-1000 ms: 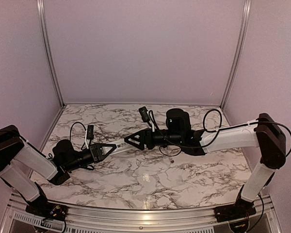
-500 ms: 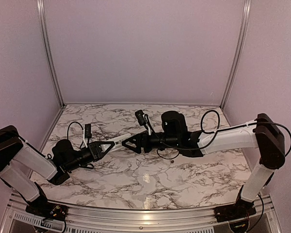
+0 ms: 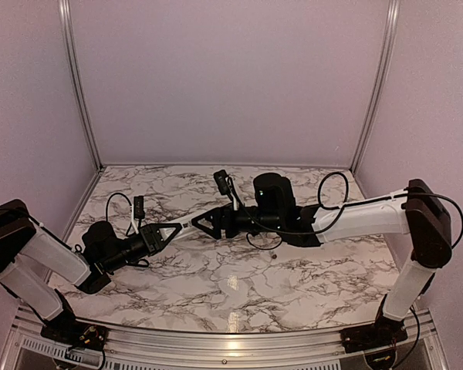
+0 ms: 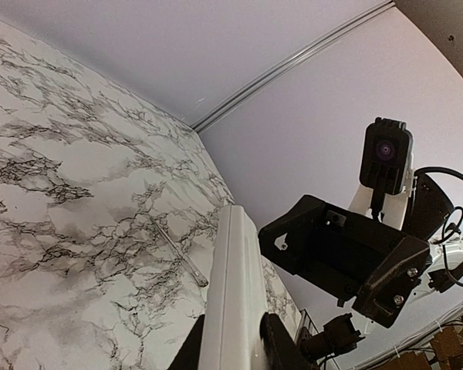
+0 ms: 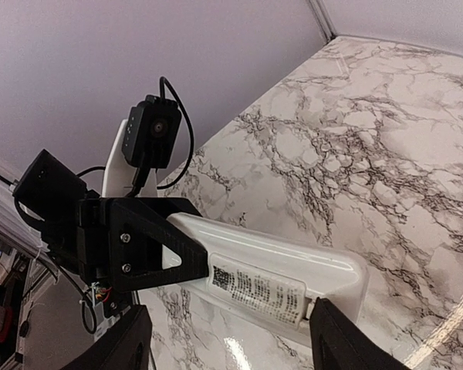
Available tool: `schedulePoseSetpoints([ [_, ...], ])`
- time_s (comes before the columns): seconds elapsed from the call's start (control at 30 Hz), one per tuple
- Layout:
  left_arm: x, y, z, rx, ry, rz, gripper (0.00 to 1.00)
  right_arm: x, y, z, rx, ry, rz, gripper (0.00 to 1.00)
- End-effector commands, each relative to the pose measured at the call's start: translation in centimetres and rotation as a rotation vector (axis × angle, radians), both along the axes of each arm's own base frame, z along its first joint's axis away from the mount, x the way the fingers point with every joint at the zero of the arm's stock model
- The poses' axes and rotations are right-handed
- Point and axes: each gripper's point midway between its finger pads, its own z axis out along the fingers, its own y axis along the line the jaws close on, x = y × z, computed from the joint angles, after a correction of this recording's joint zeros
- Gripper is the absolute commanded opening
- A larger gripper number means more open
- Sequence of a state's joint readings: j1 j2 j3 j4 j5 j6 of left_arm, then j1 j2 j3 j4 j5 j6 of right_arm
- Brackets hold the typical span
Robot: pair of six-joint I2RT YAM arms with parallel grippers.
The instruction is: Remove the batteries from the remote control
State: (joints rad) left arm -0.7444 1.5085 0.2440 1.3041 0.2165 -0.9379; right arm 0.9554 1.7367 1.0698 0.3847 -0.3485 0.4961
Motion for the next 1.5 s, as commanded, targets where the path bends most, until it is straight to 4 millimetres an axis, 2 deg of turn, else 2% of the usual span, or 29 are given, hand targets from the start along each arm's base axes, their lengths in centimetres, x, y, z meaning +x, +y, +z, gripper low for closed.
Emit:
schedulePoseSetpoints([
  [0.0,-1.1,0.6,6.2,-0.161,-0.189,-0.009,0.00,0.8,0.4,0.2,-0.016,-0.019,-0.031,0.69],
  [0.47,-1.2,0.7,6.5,-0.161,-0.206,-0.012,0.00,1.2,1.1,-1.5,-0.032,0.024,-0.038,0.69],
  [0.67,-1.1,0.8,6.4,-0.154,-0.209,-0.002,0.00,2.0,1.2,-3.0,-0.086,0.033,-0.125,0.69],
  [0.83,-1.2,1.0,6.6,-0.149,-0.216,0.006,0.00,2.0,2.2,-3.7,-0.102,0.035,-0.158,0.69],
  [1.03,-1.2,1.1,6.5,-0.140,-0.218,0.013,0.00,1.3,3.3,-4.4,-0.095,0.045,-0.114,0.69],
  [1.3,-1.2,0.9,6.5,-0.146,-0.221,0.005,0.00,-0.8,4.4,-3.4,-0.014,0.079,0.021,0.69],
  [1.47,-1.3,0.9,6.6,-0.152,-0.226,-0.003,0.00,-1.6,3.9,-2.5,0.050,0.110,0.076,0.69],
])
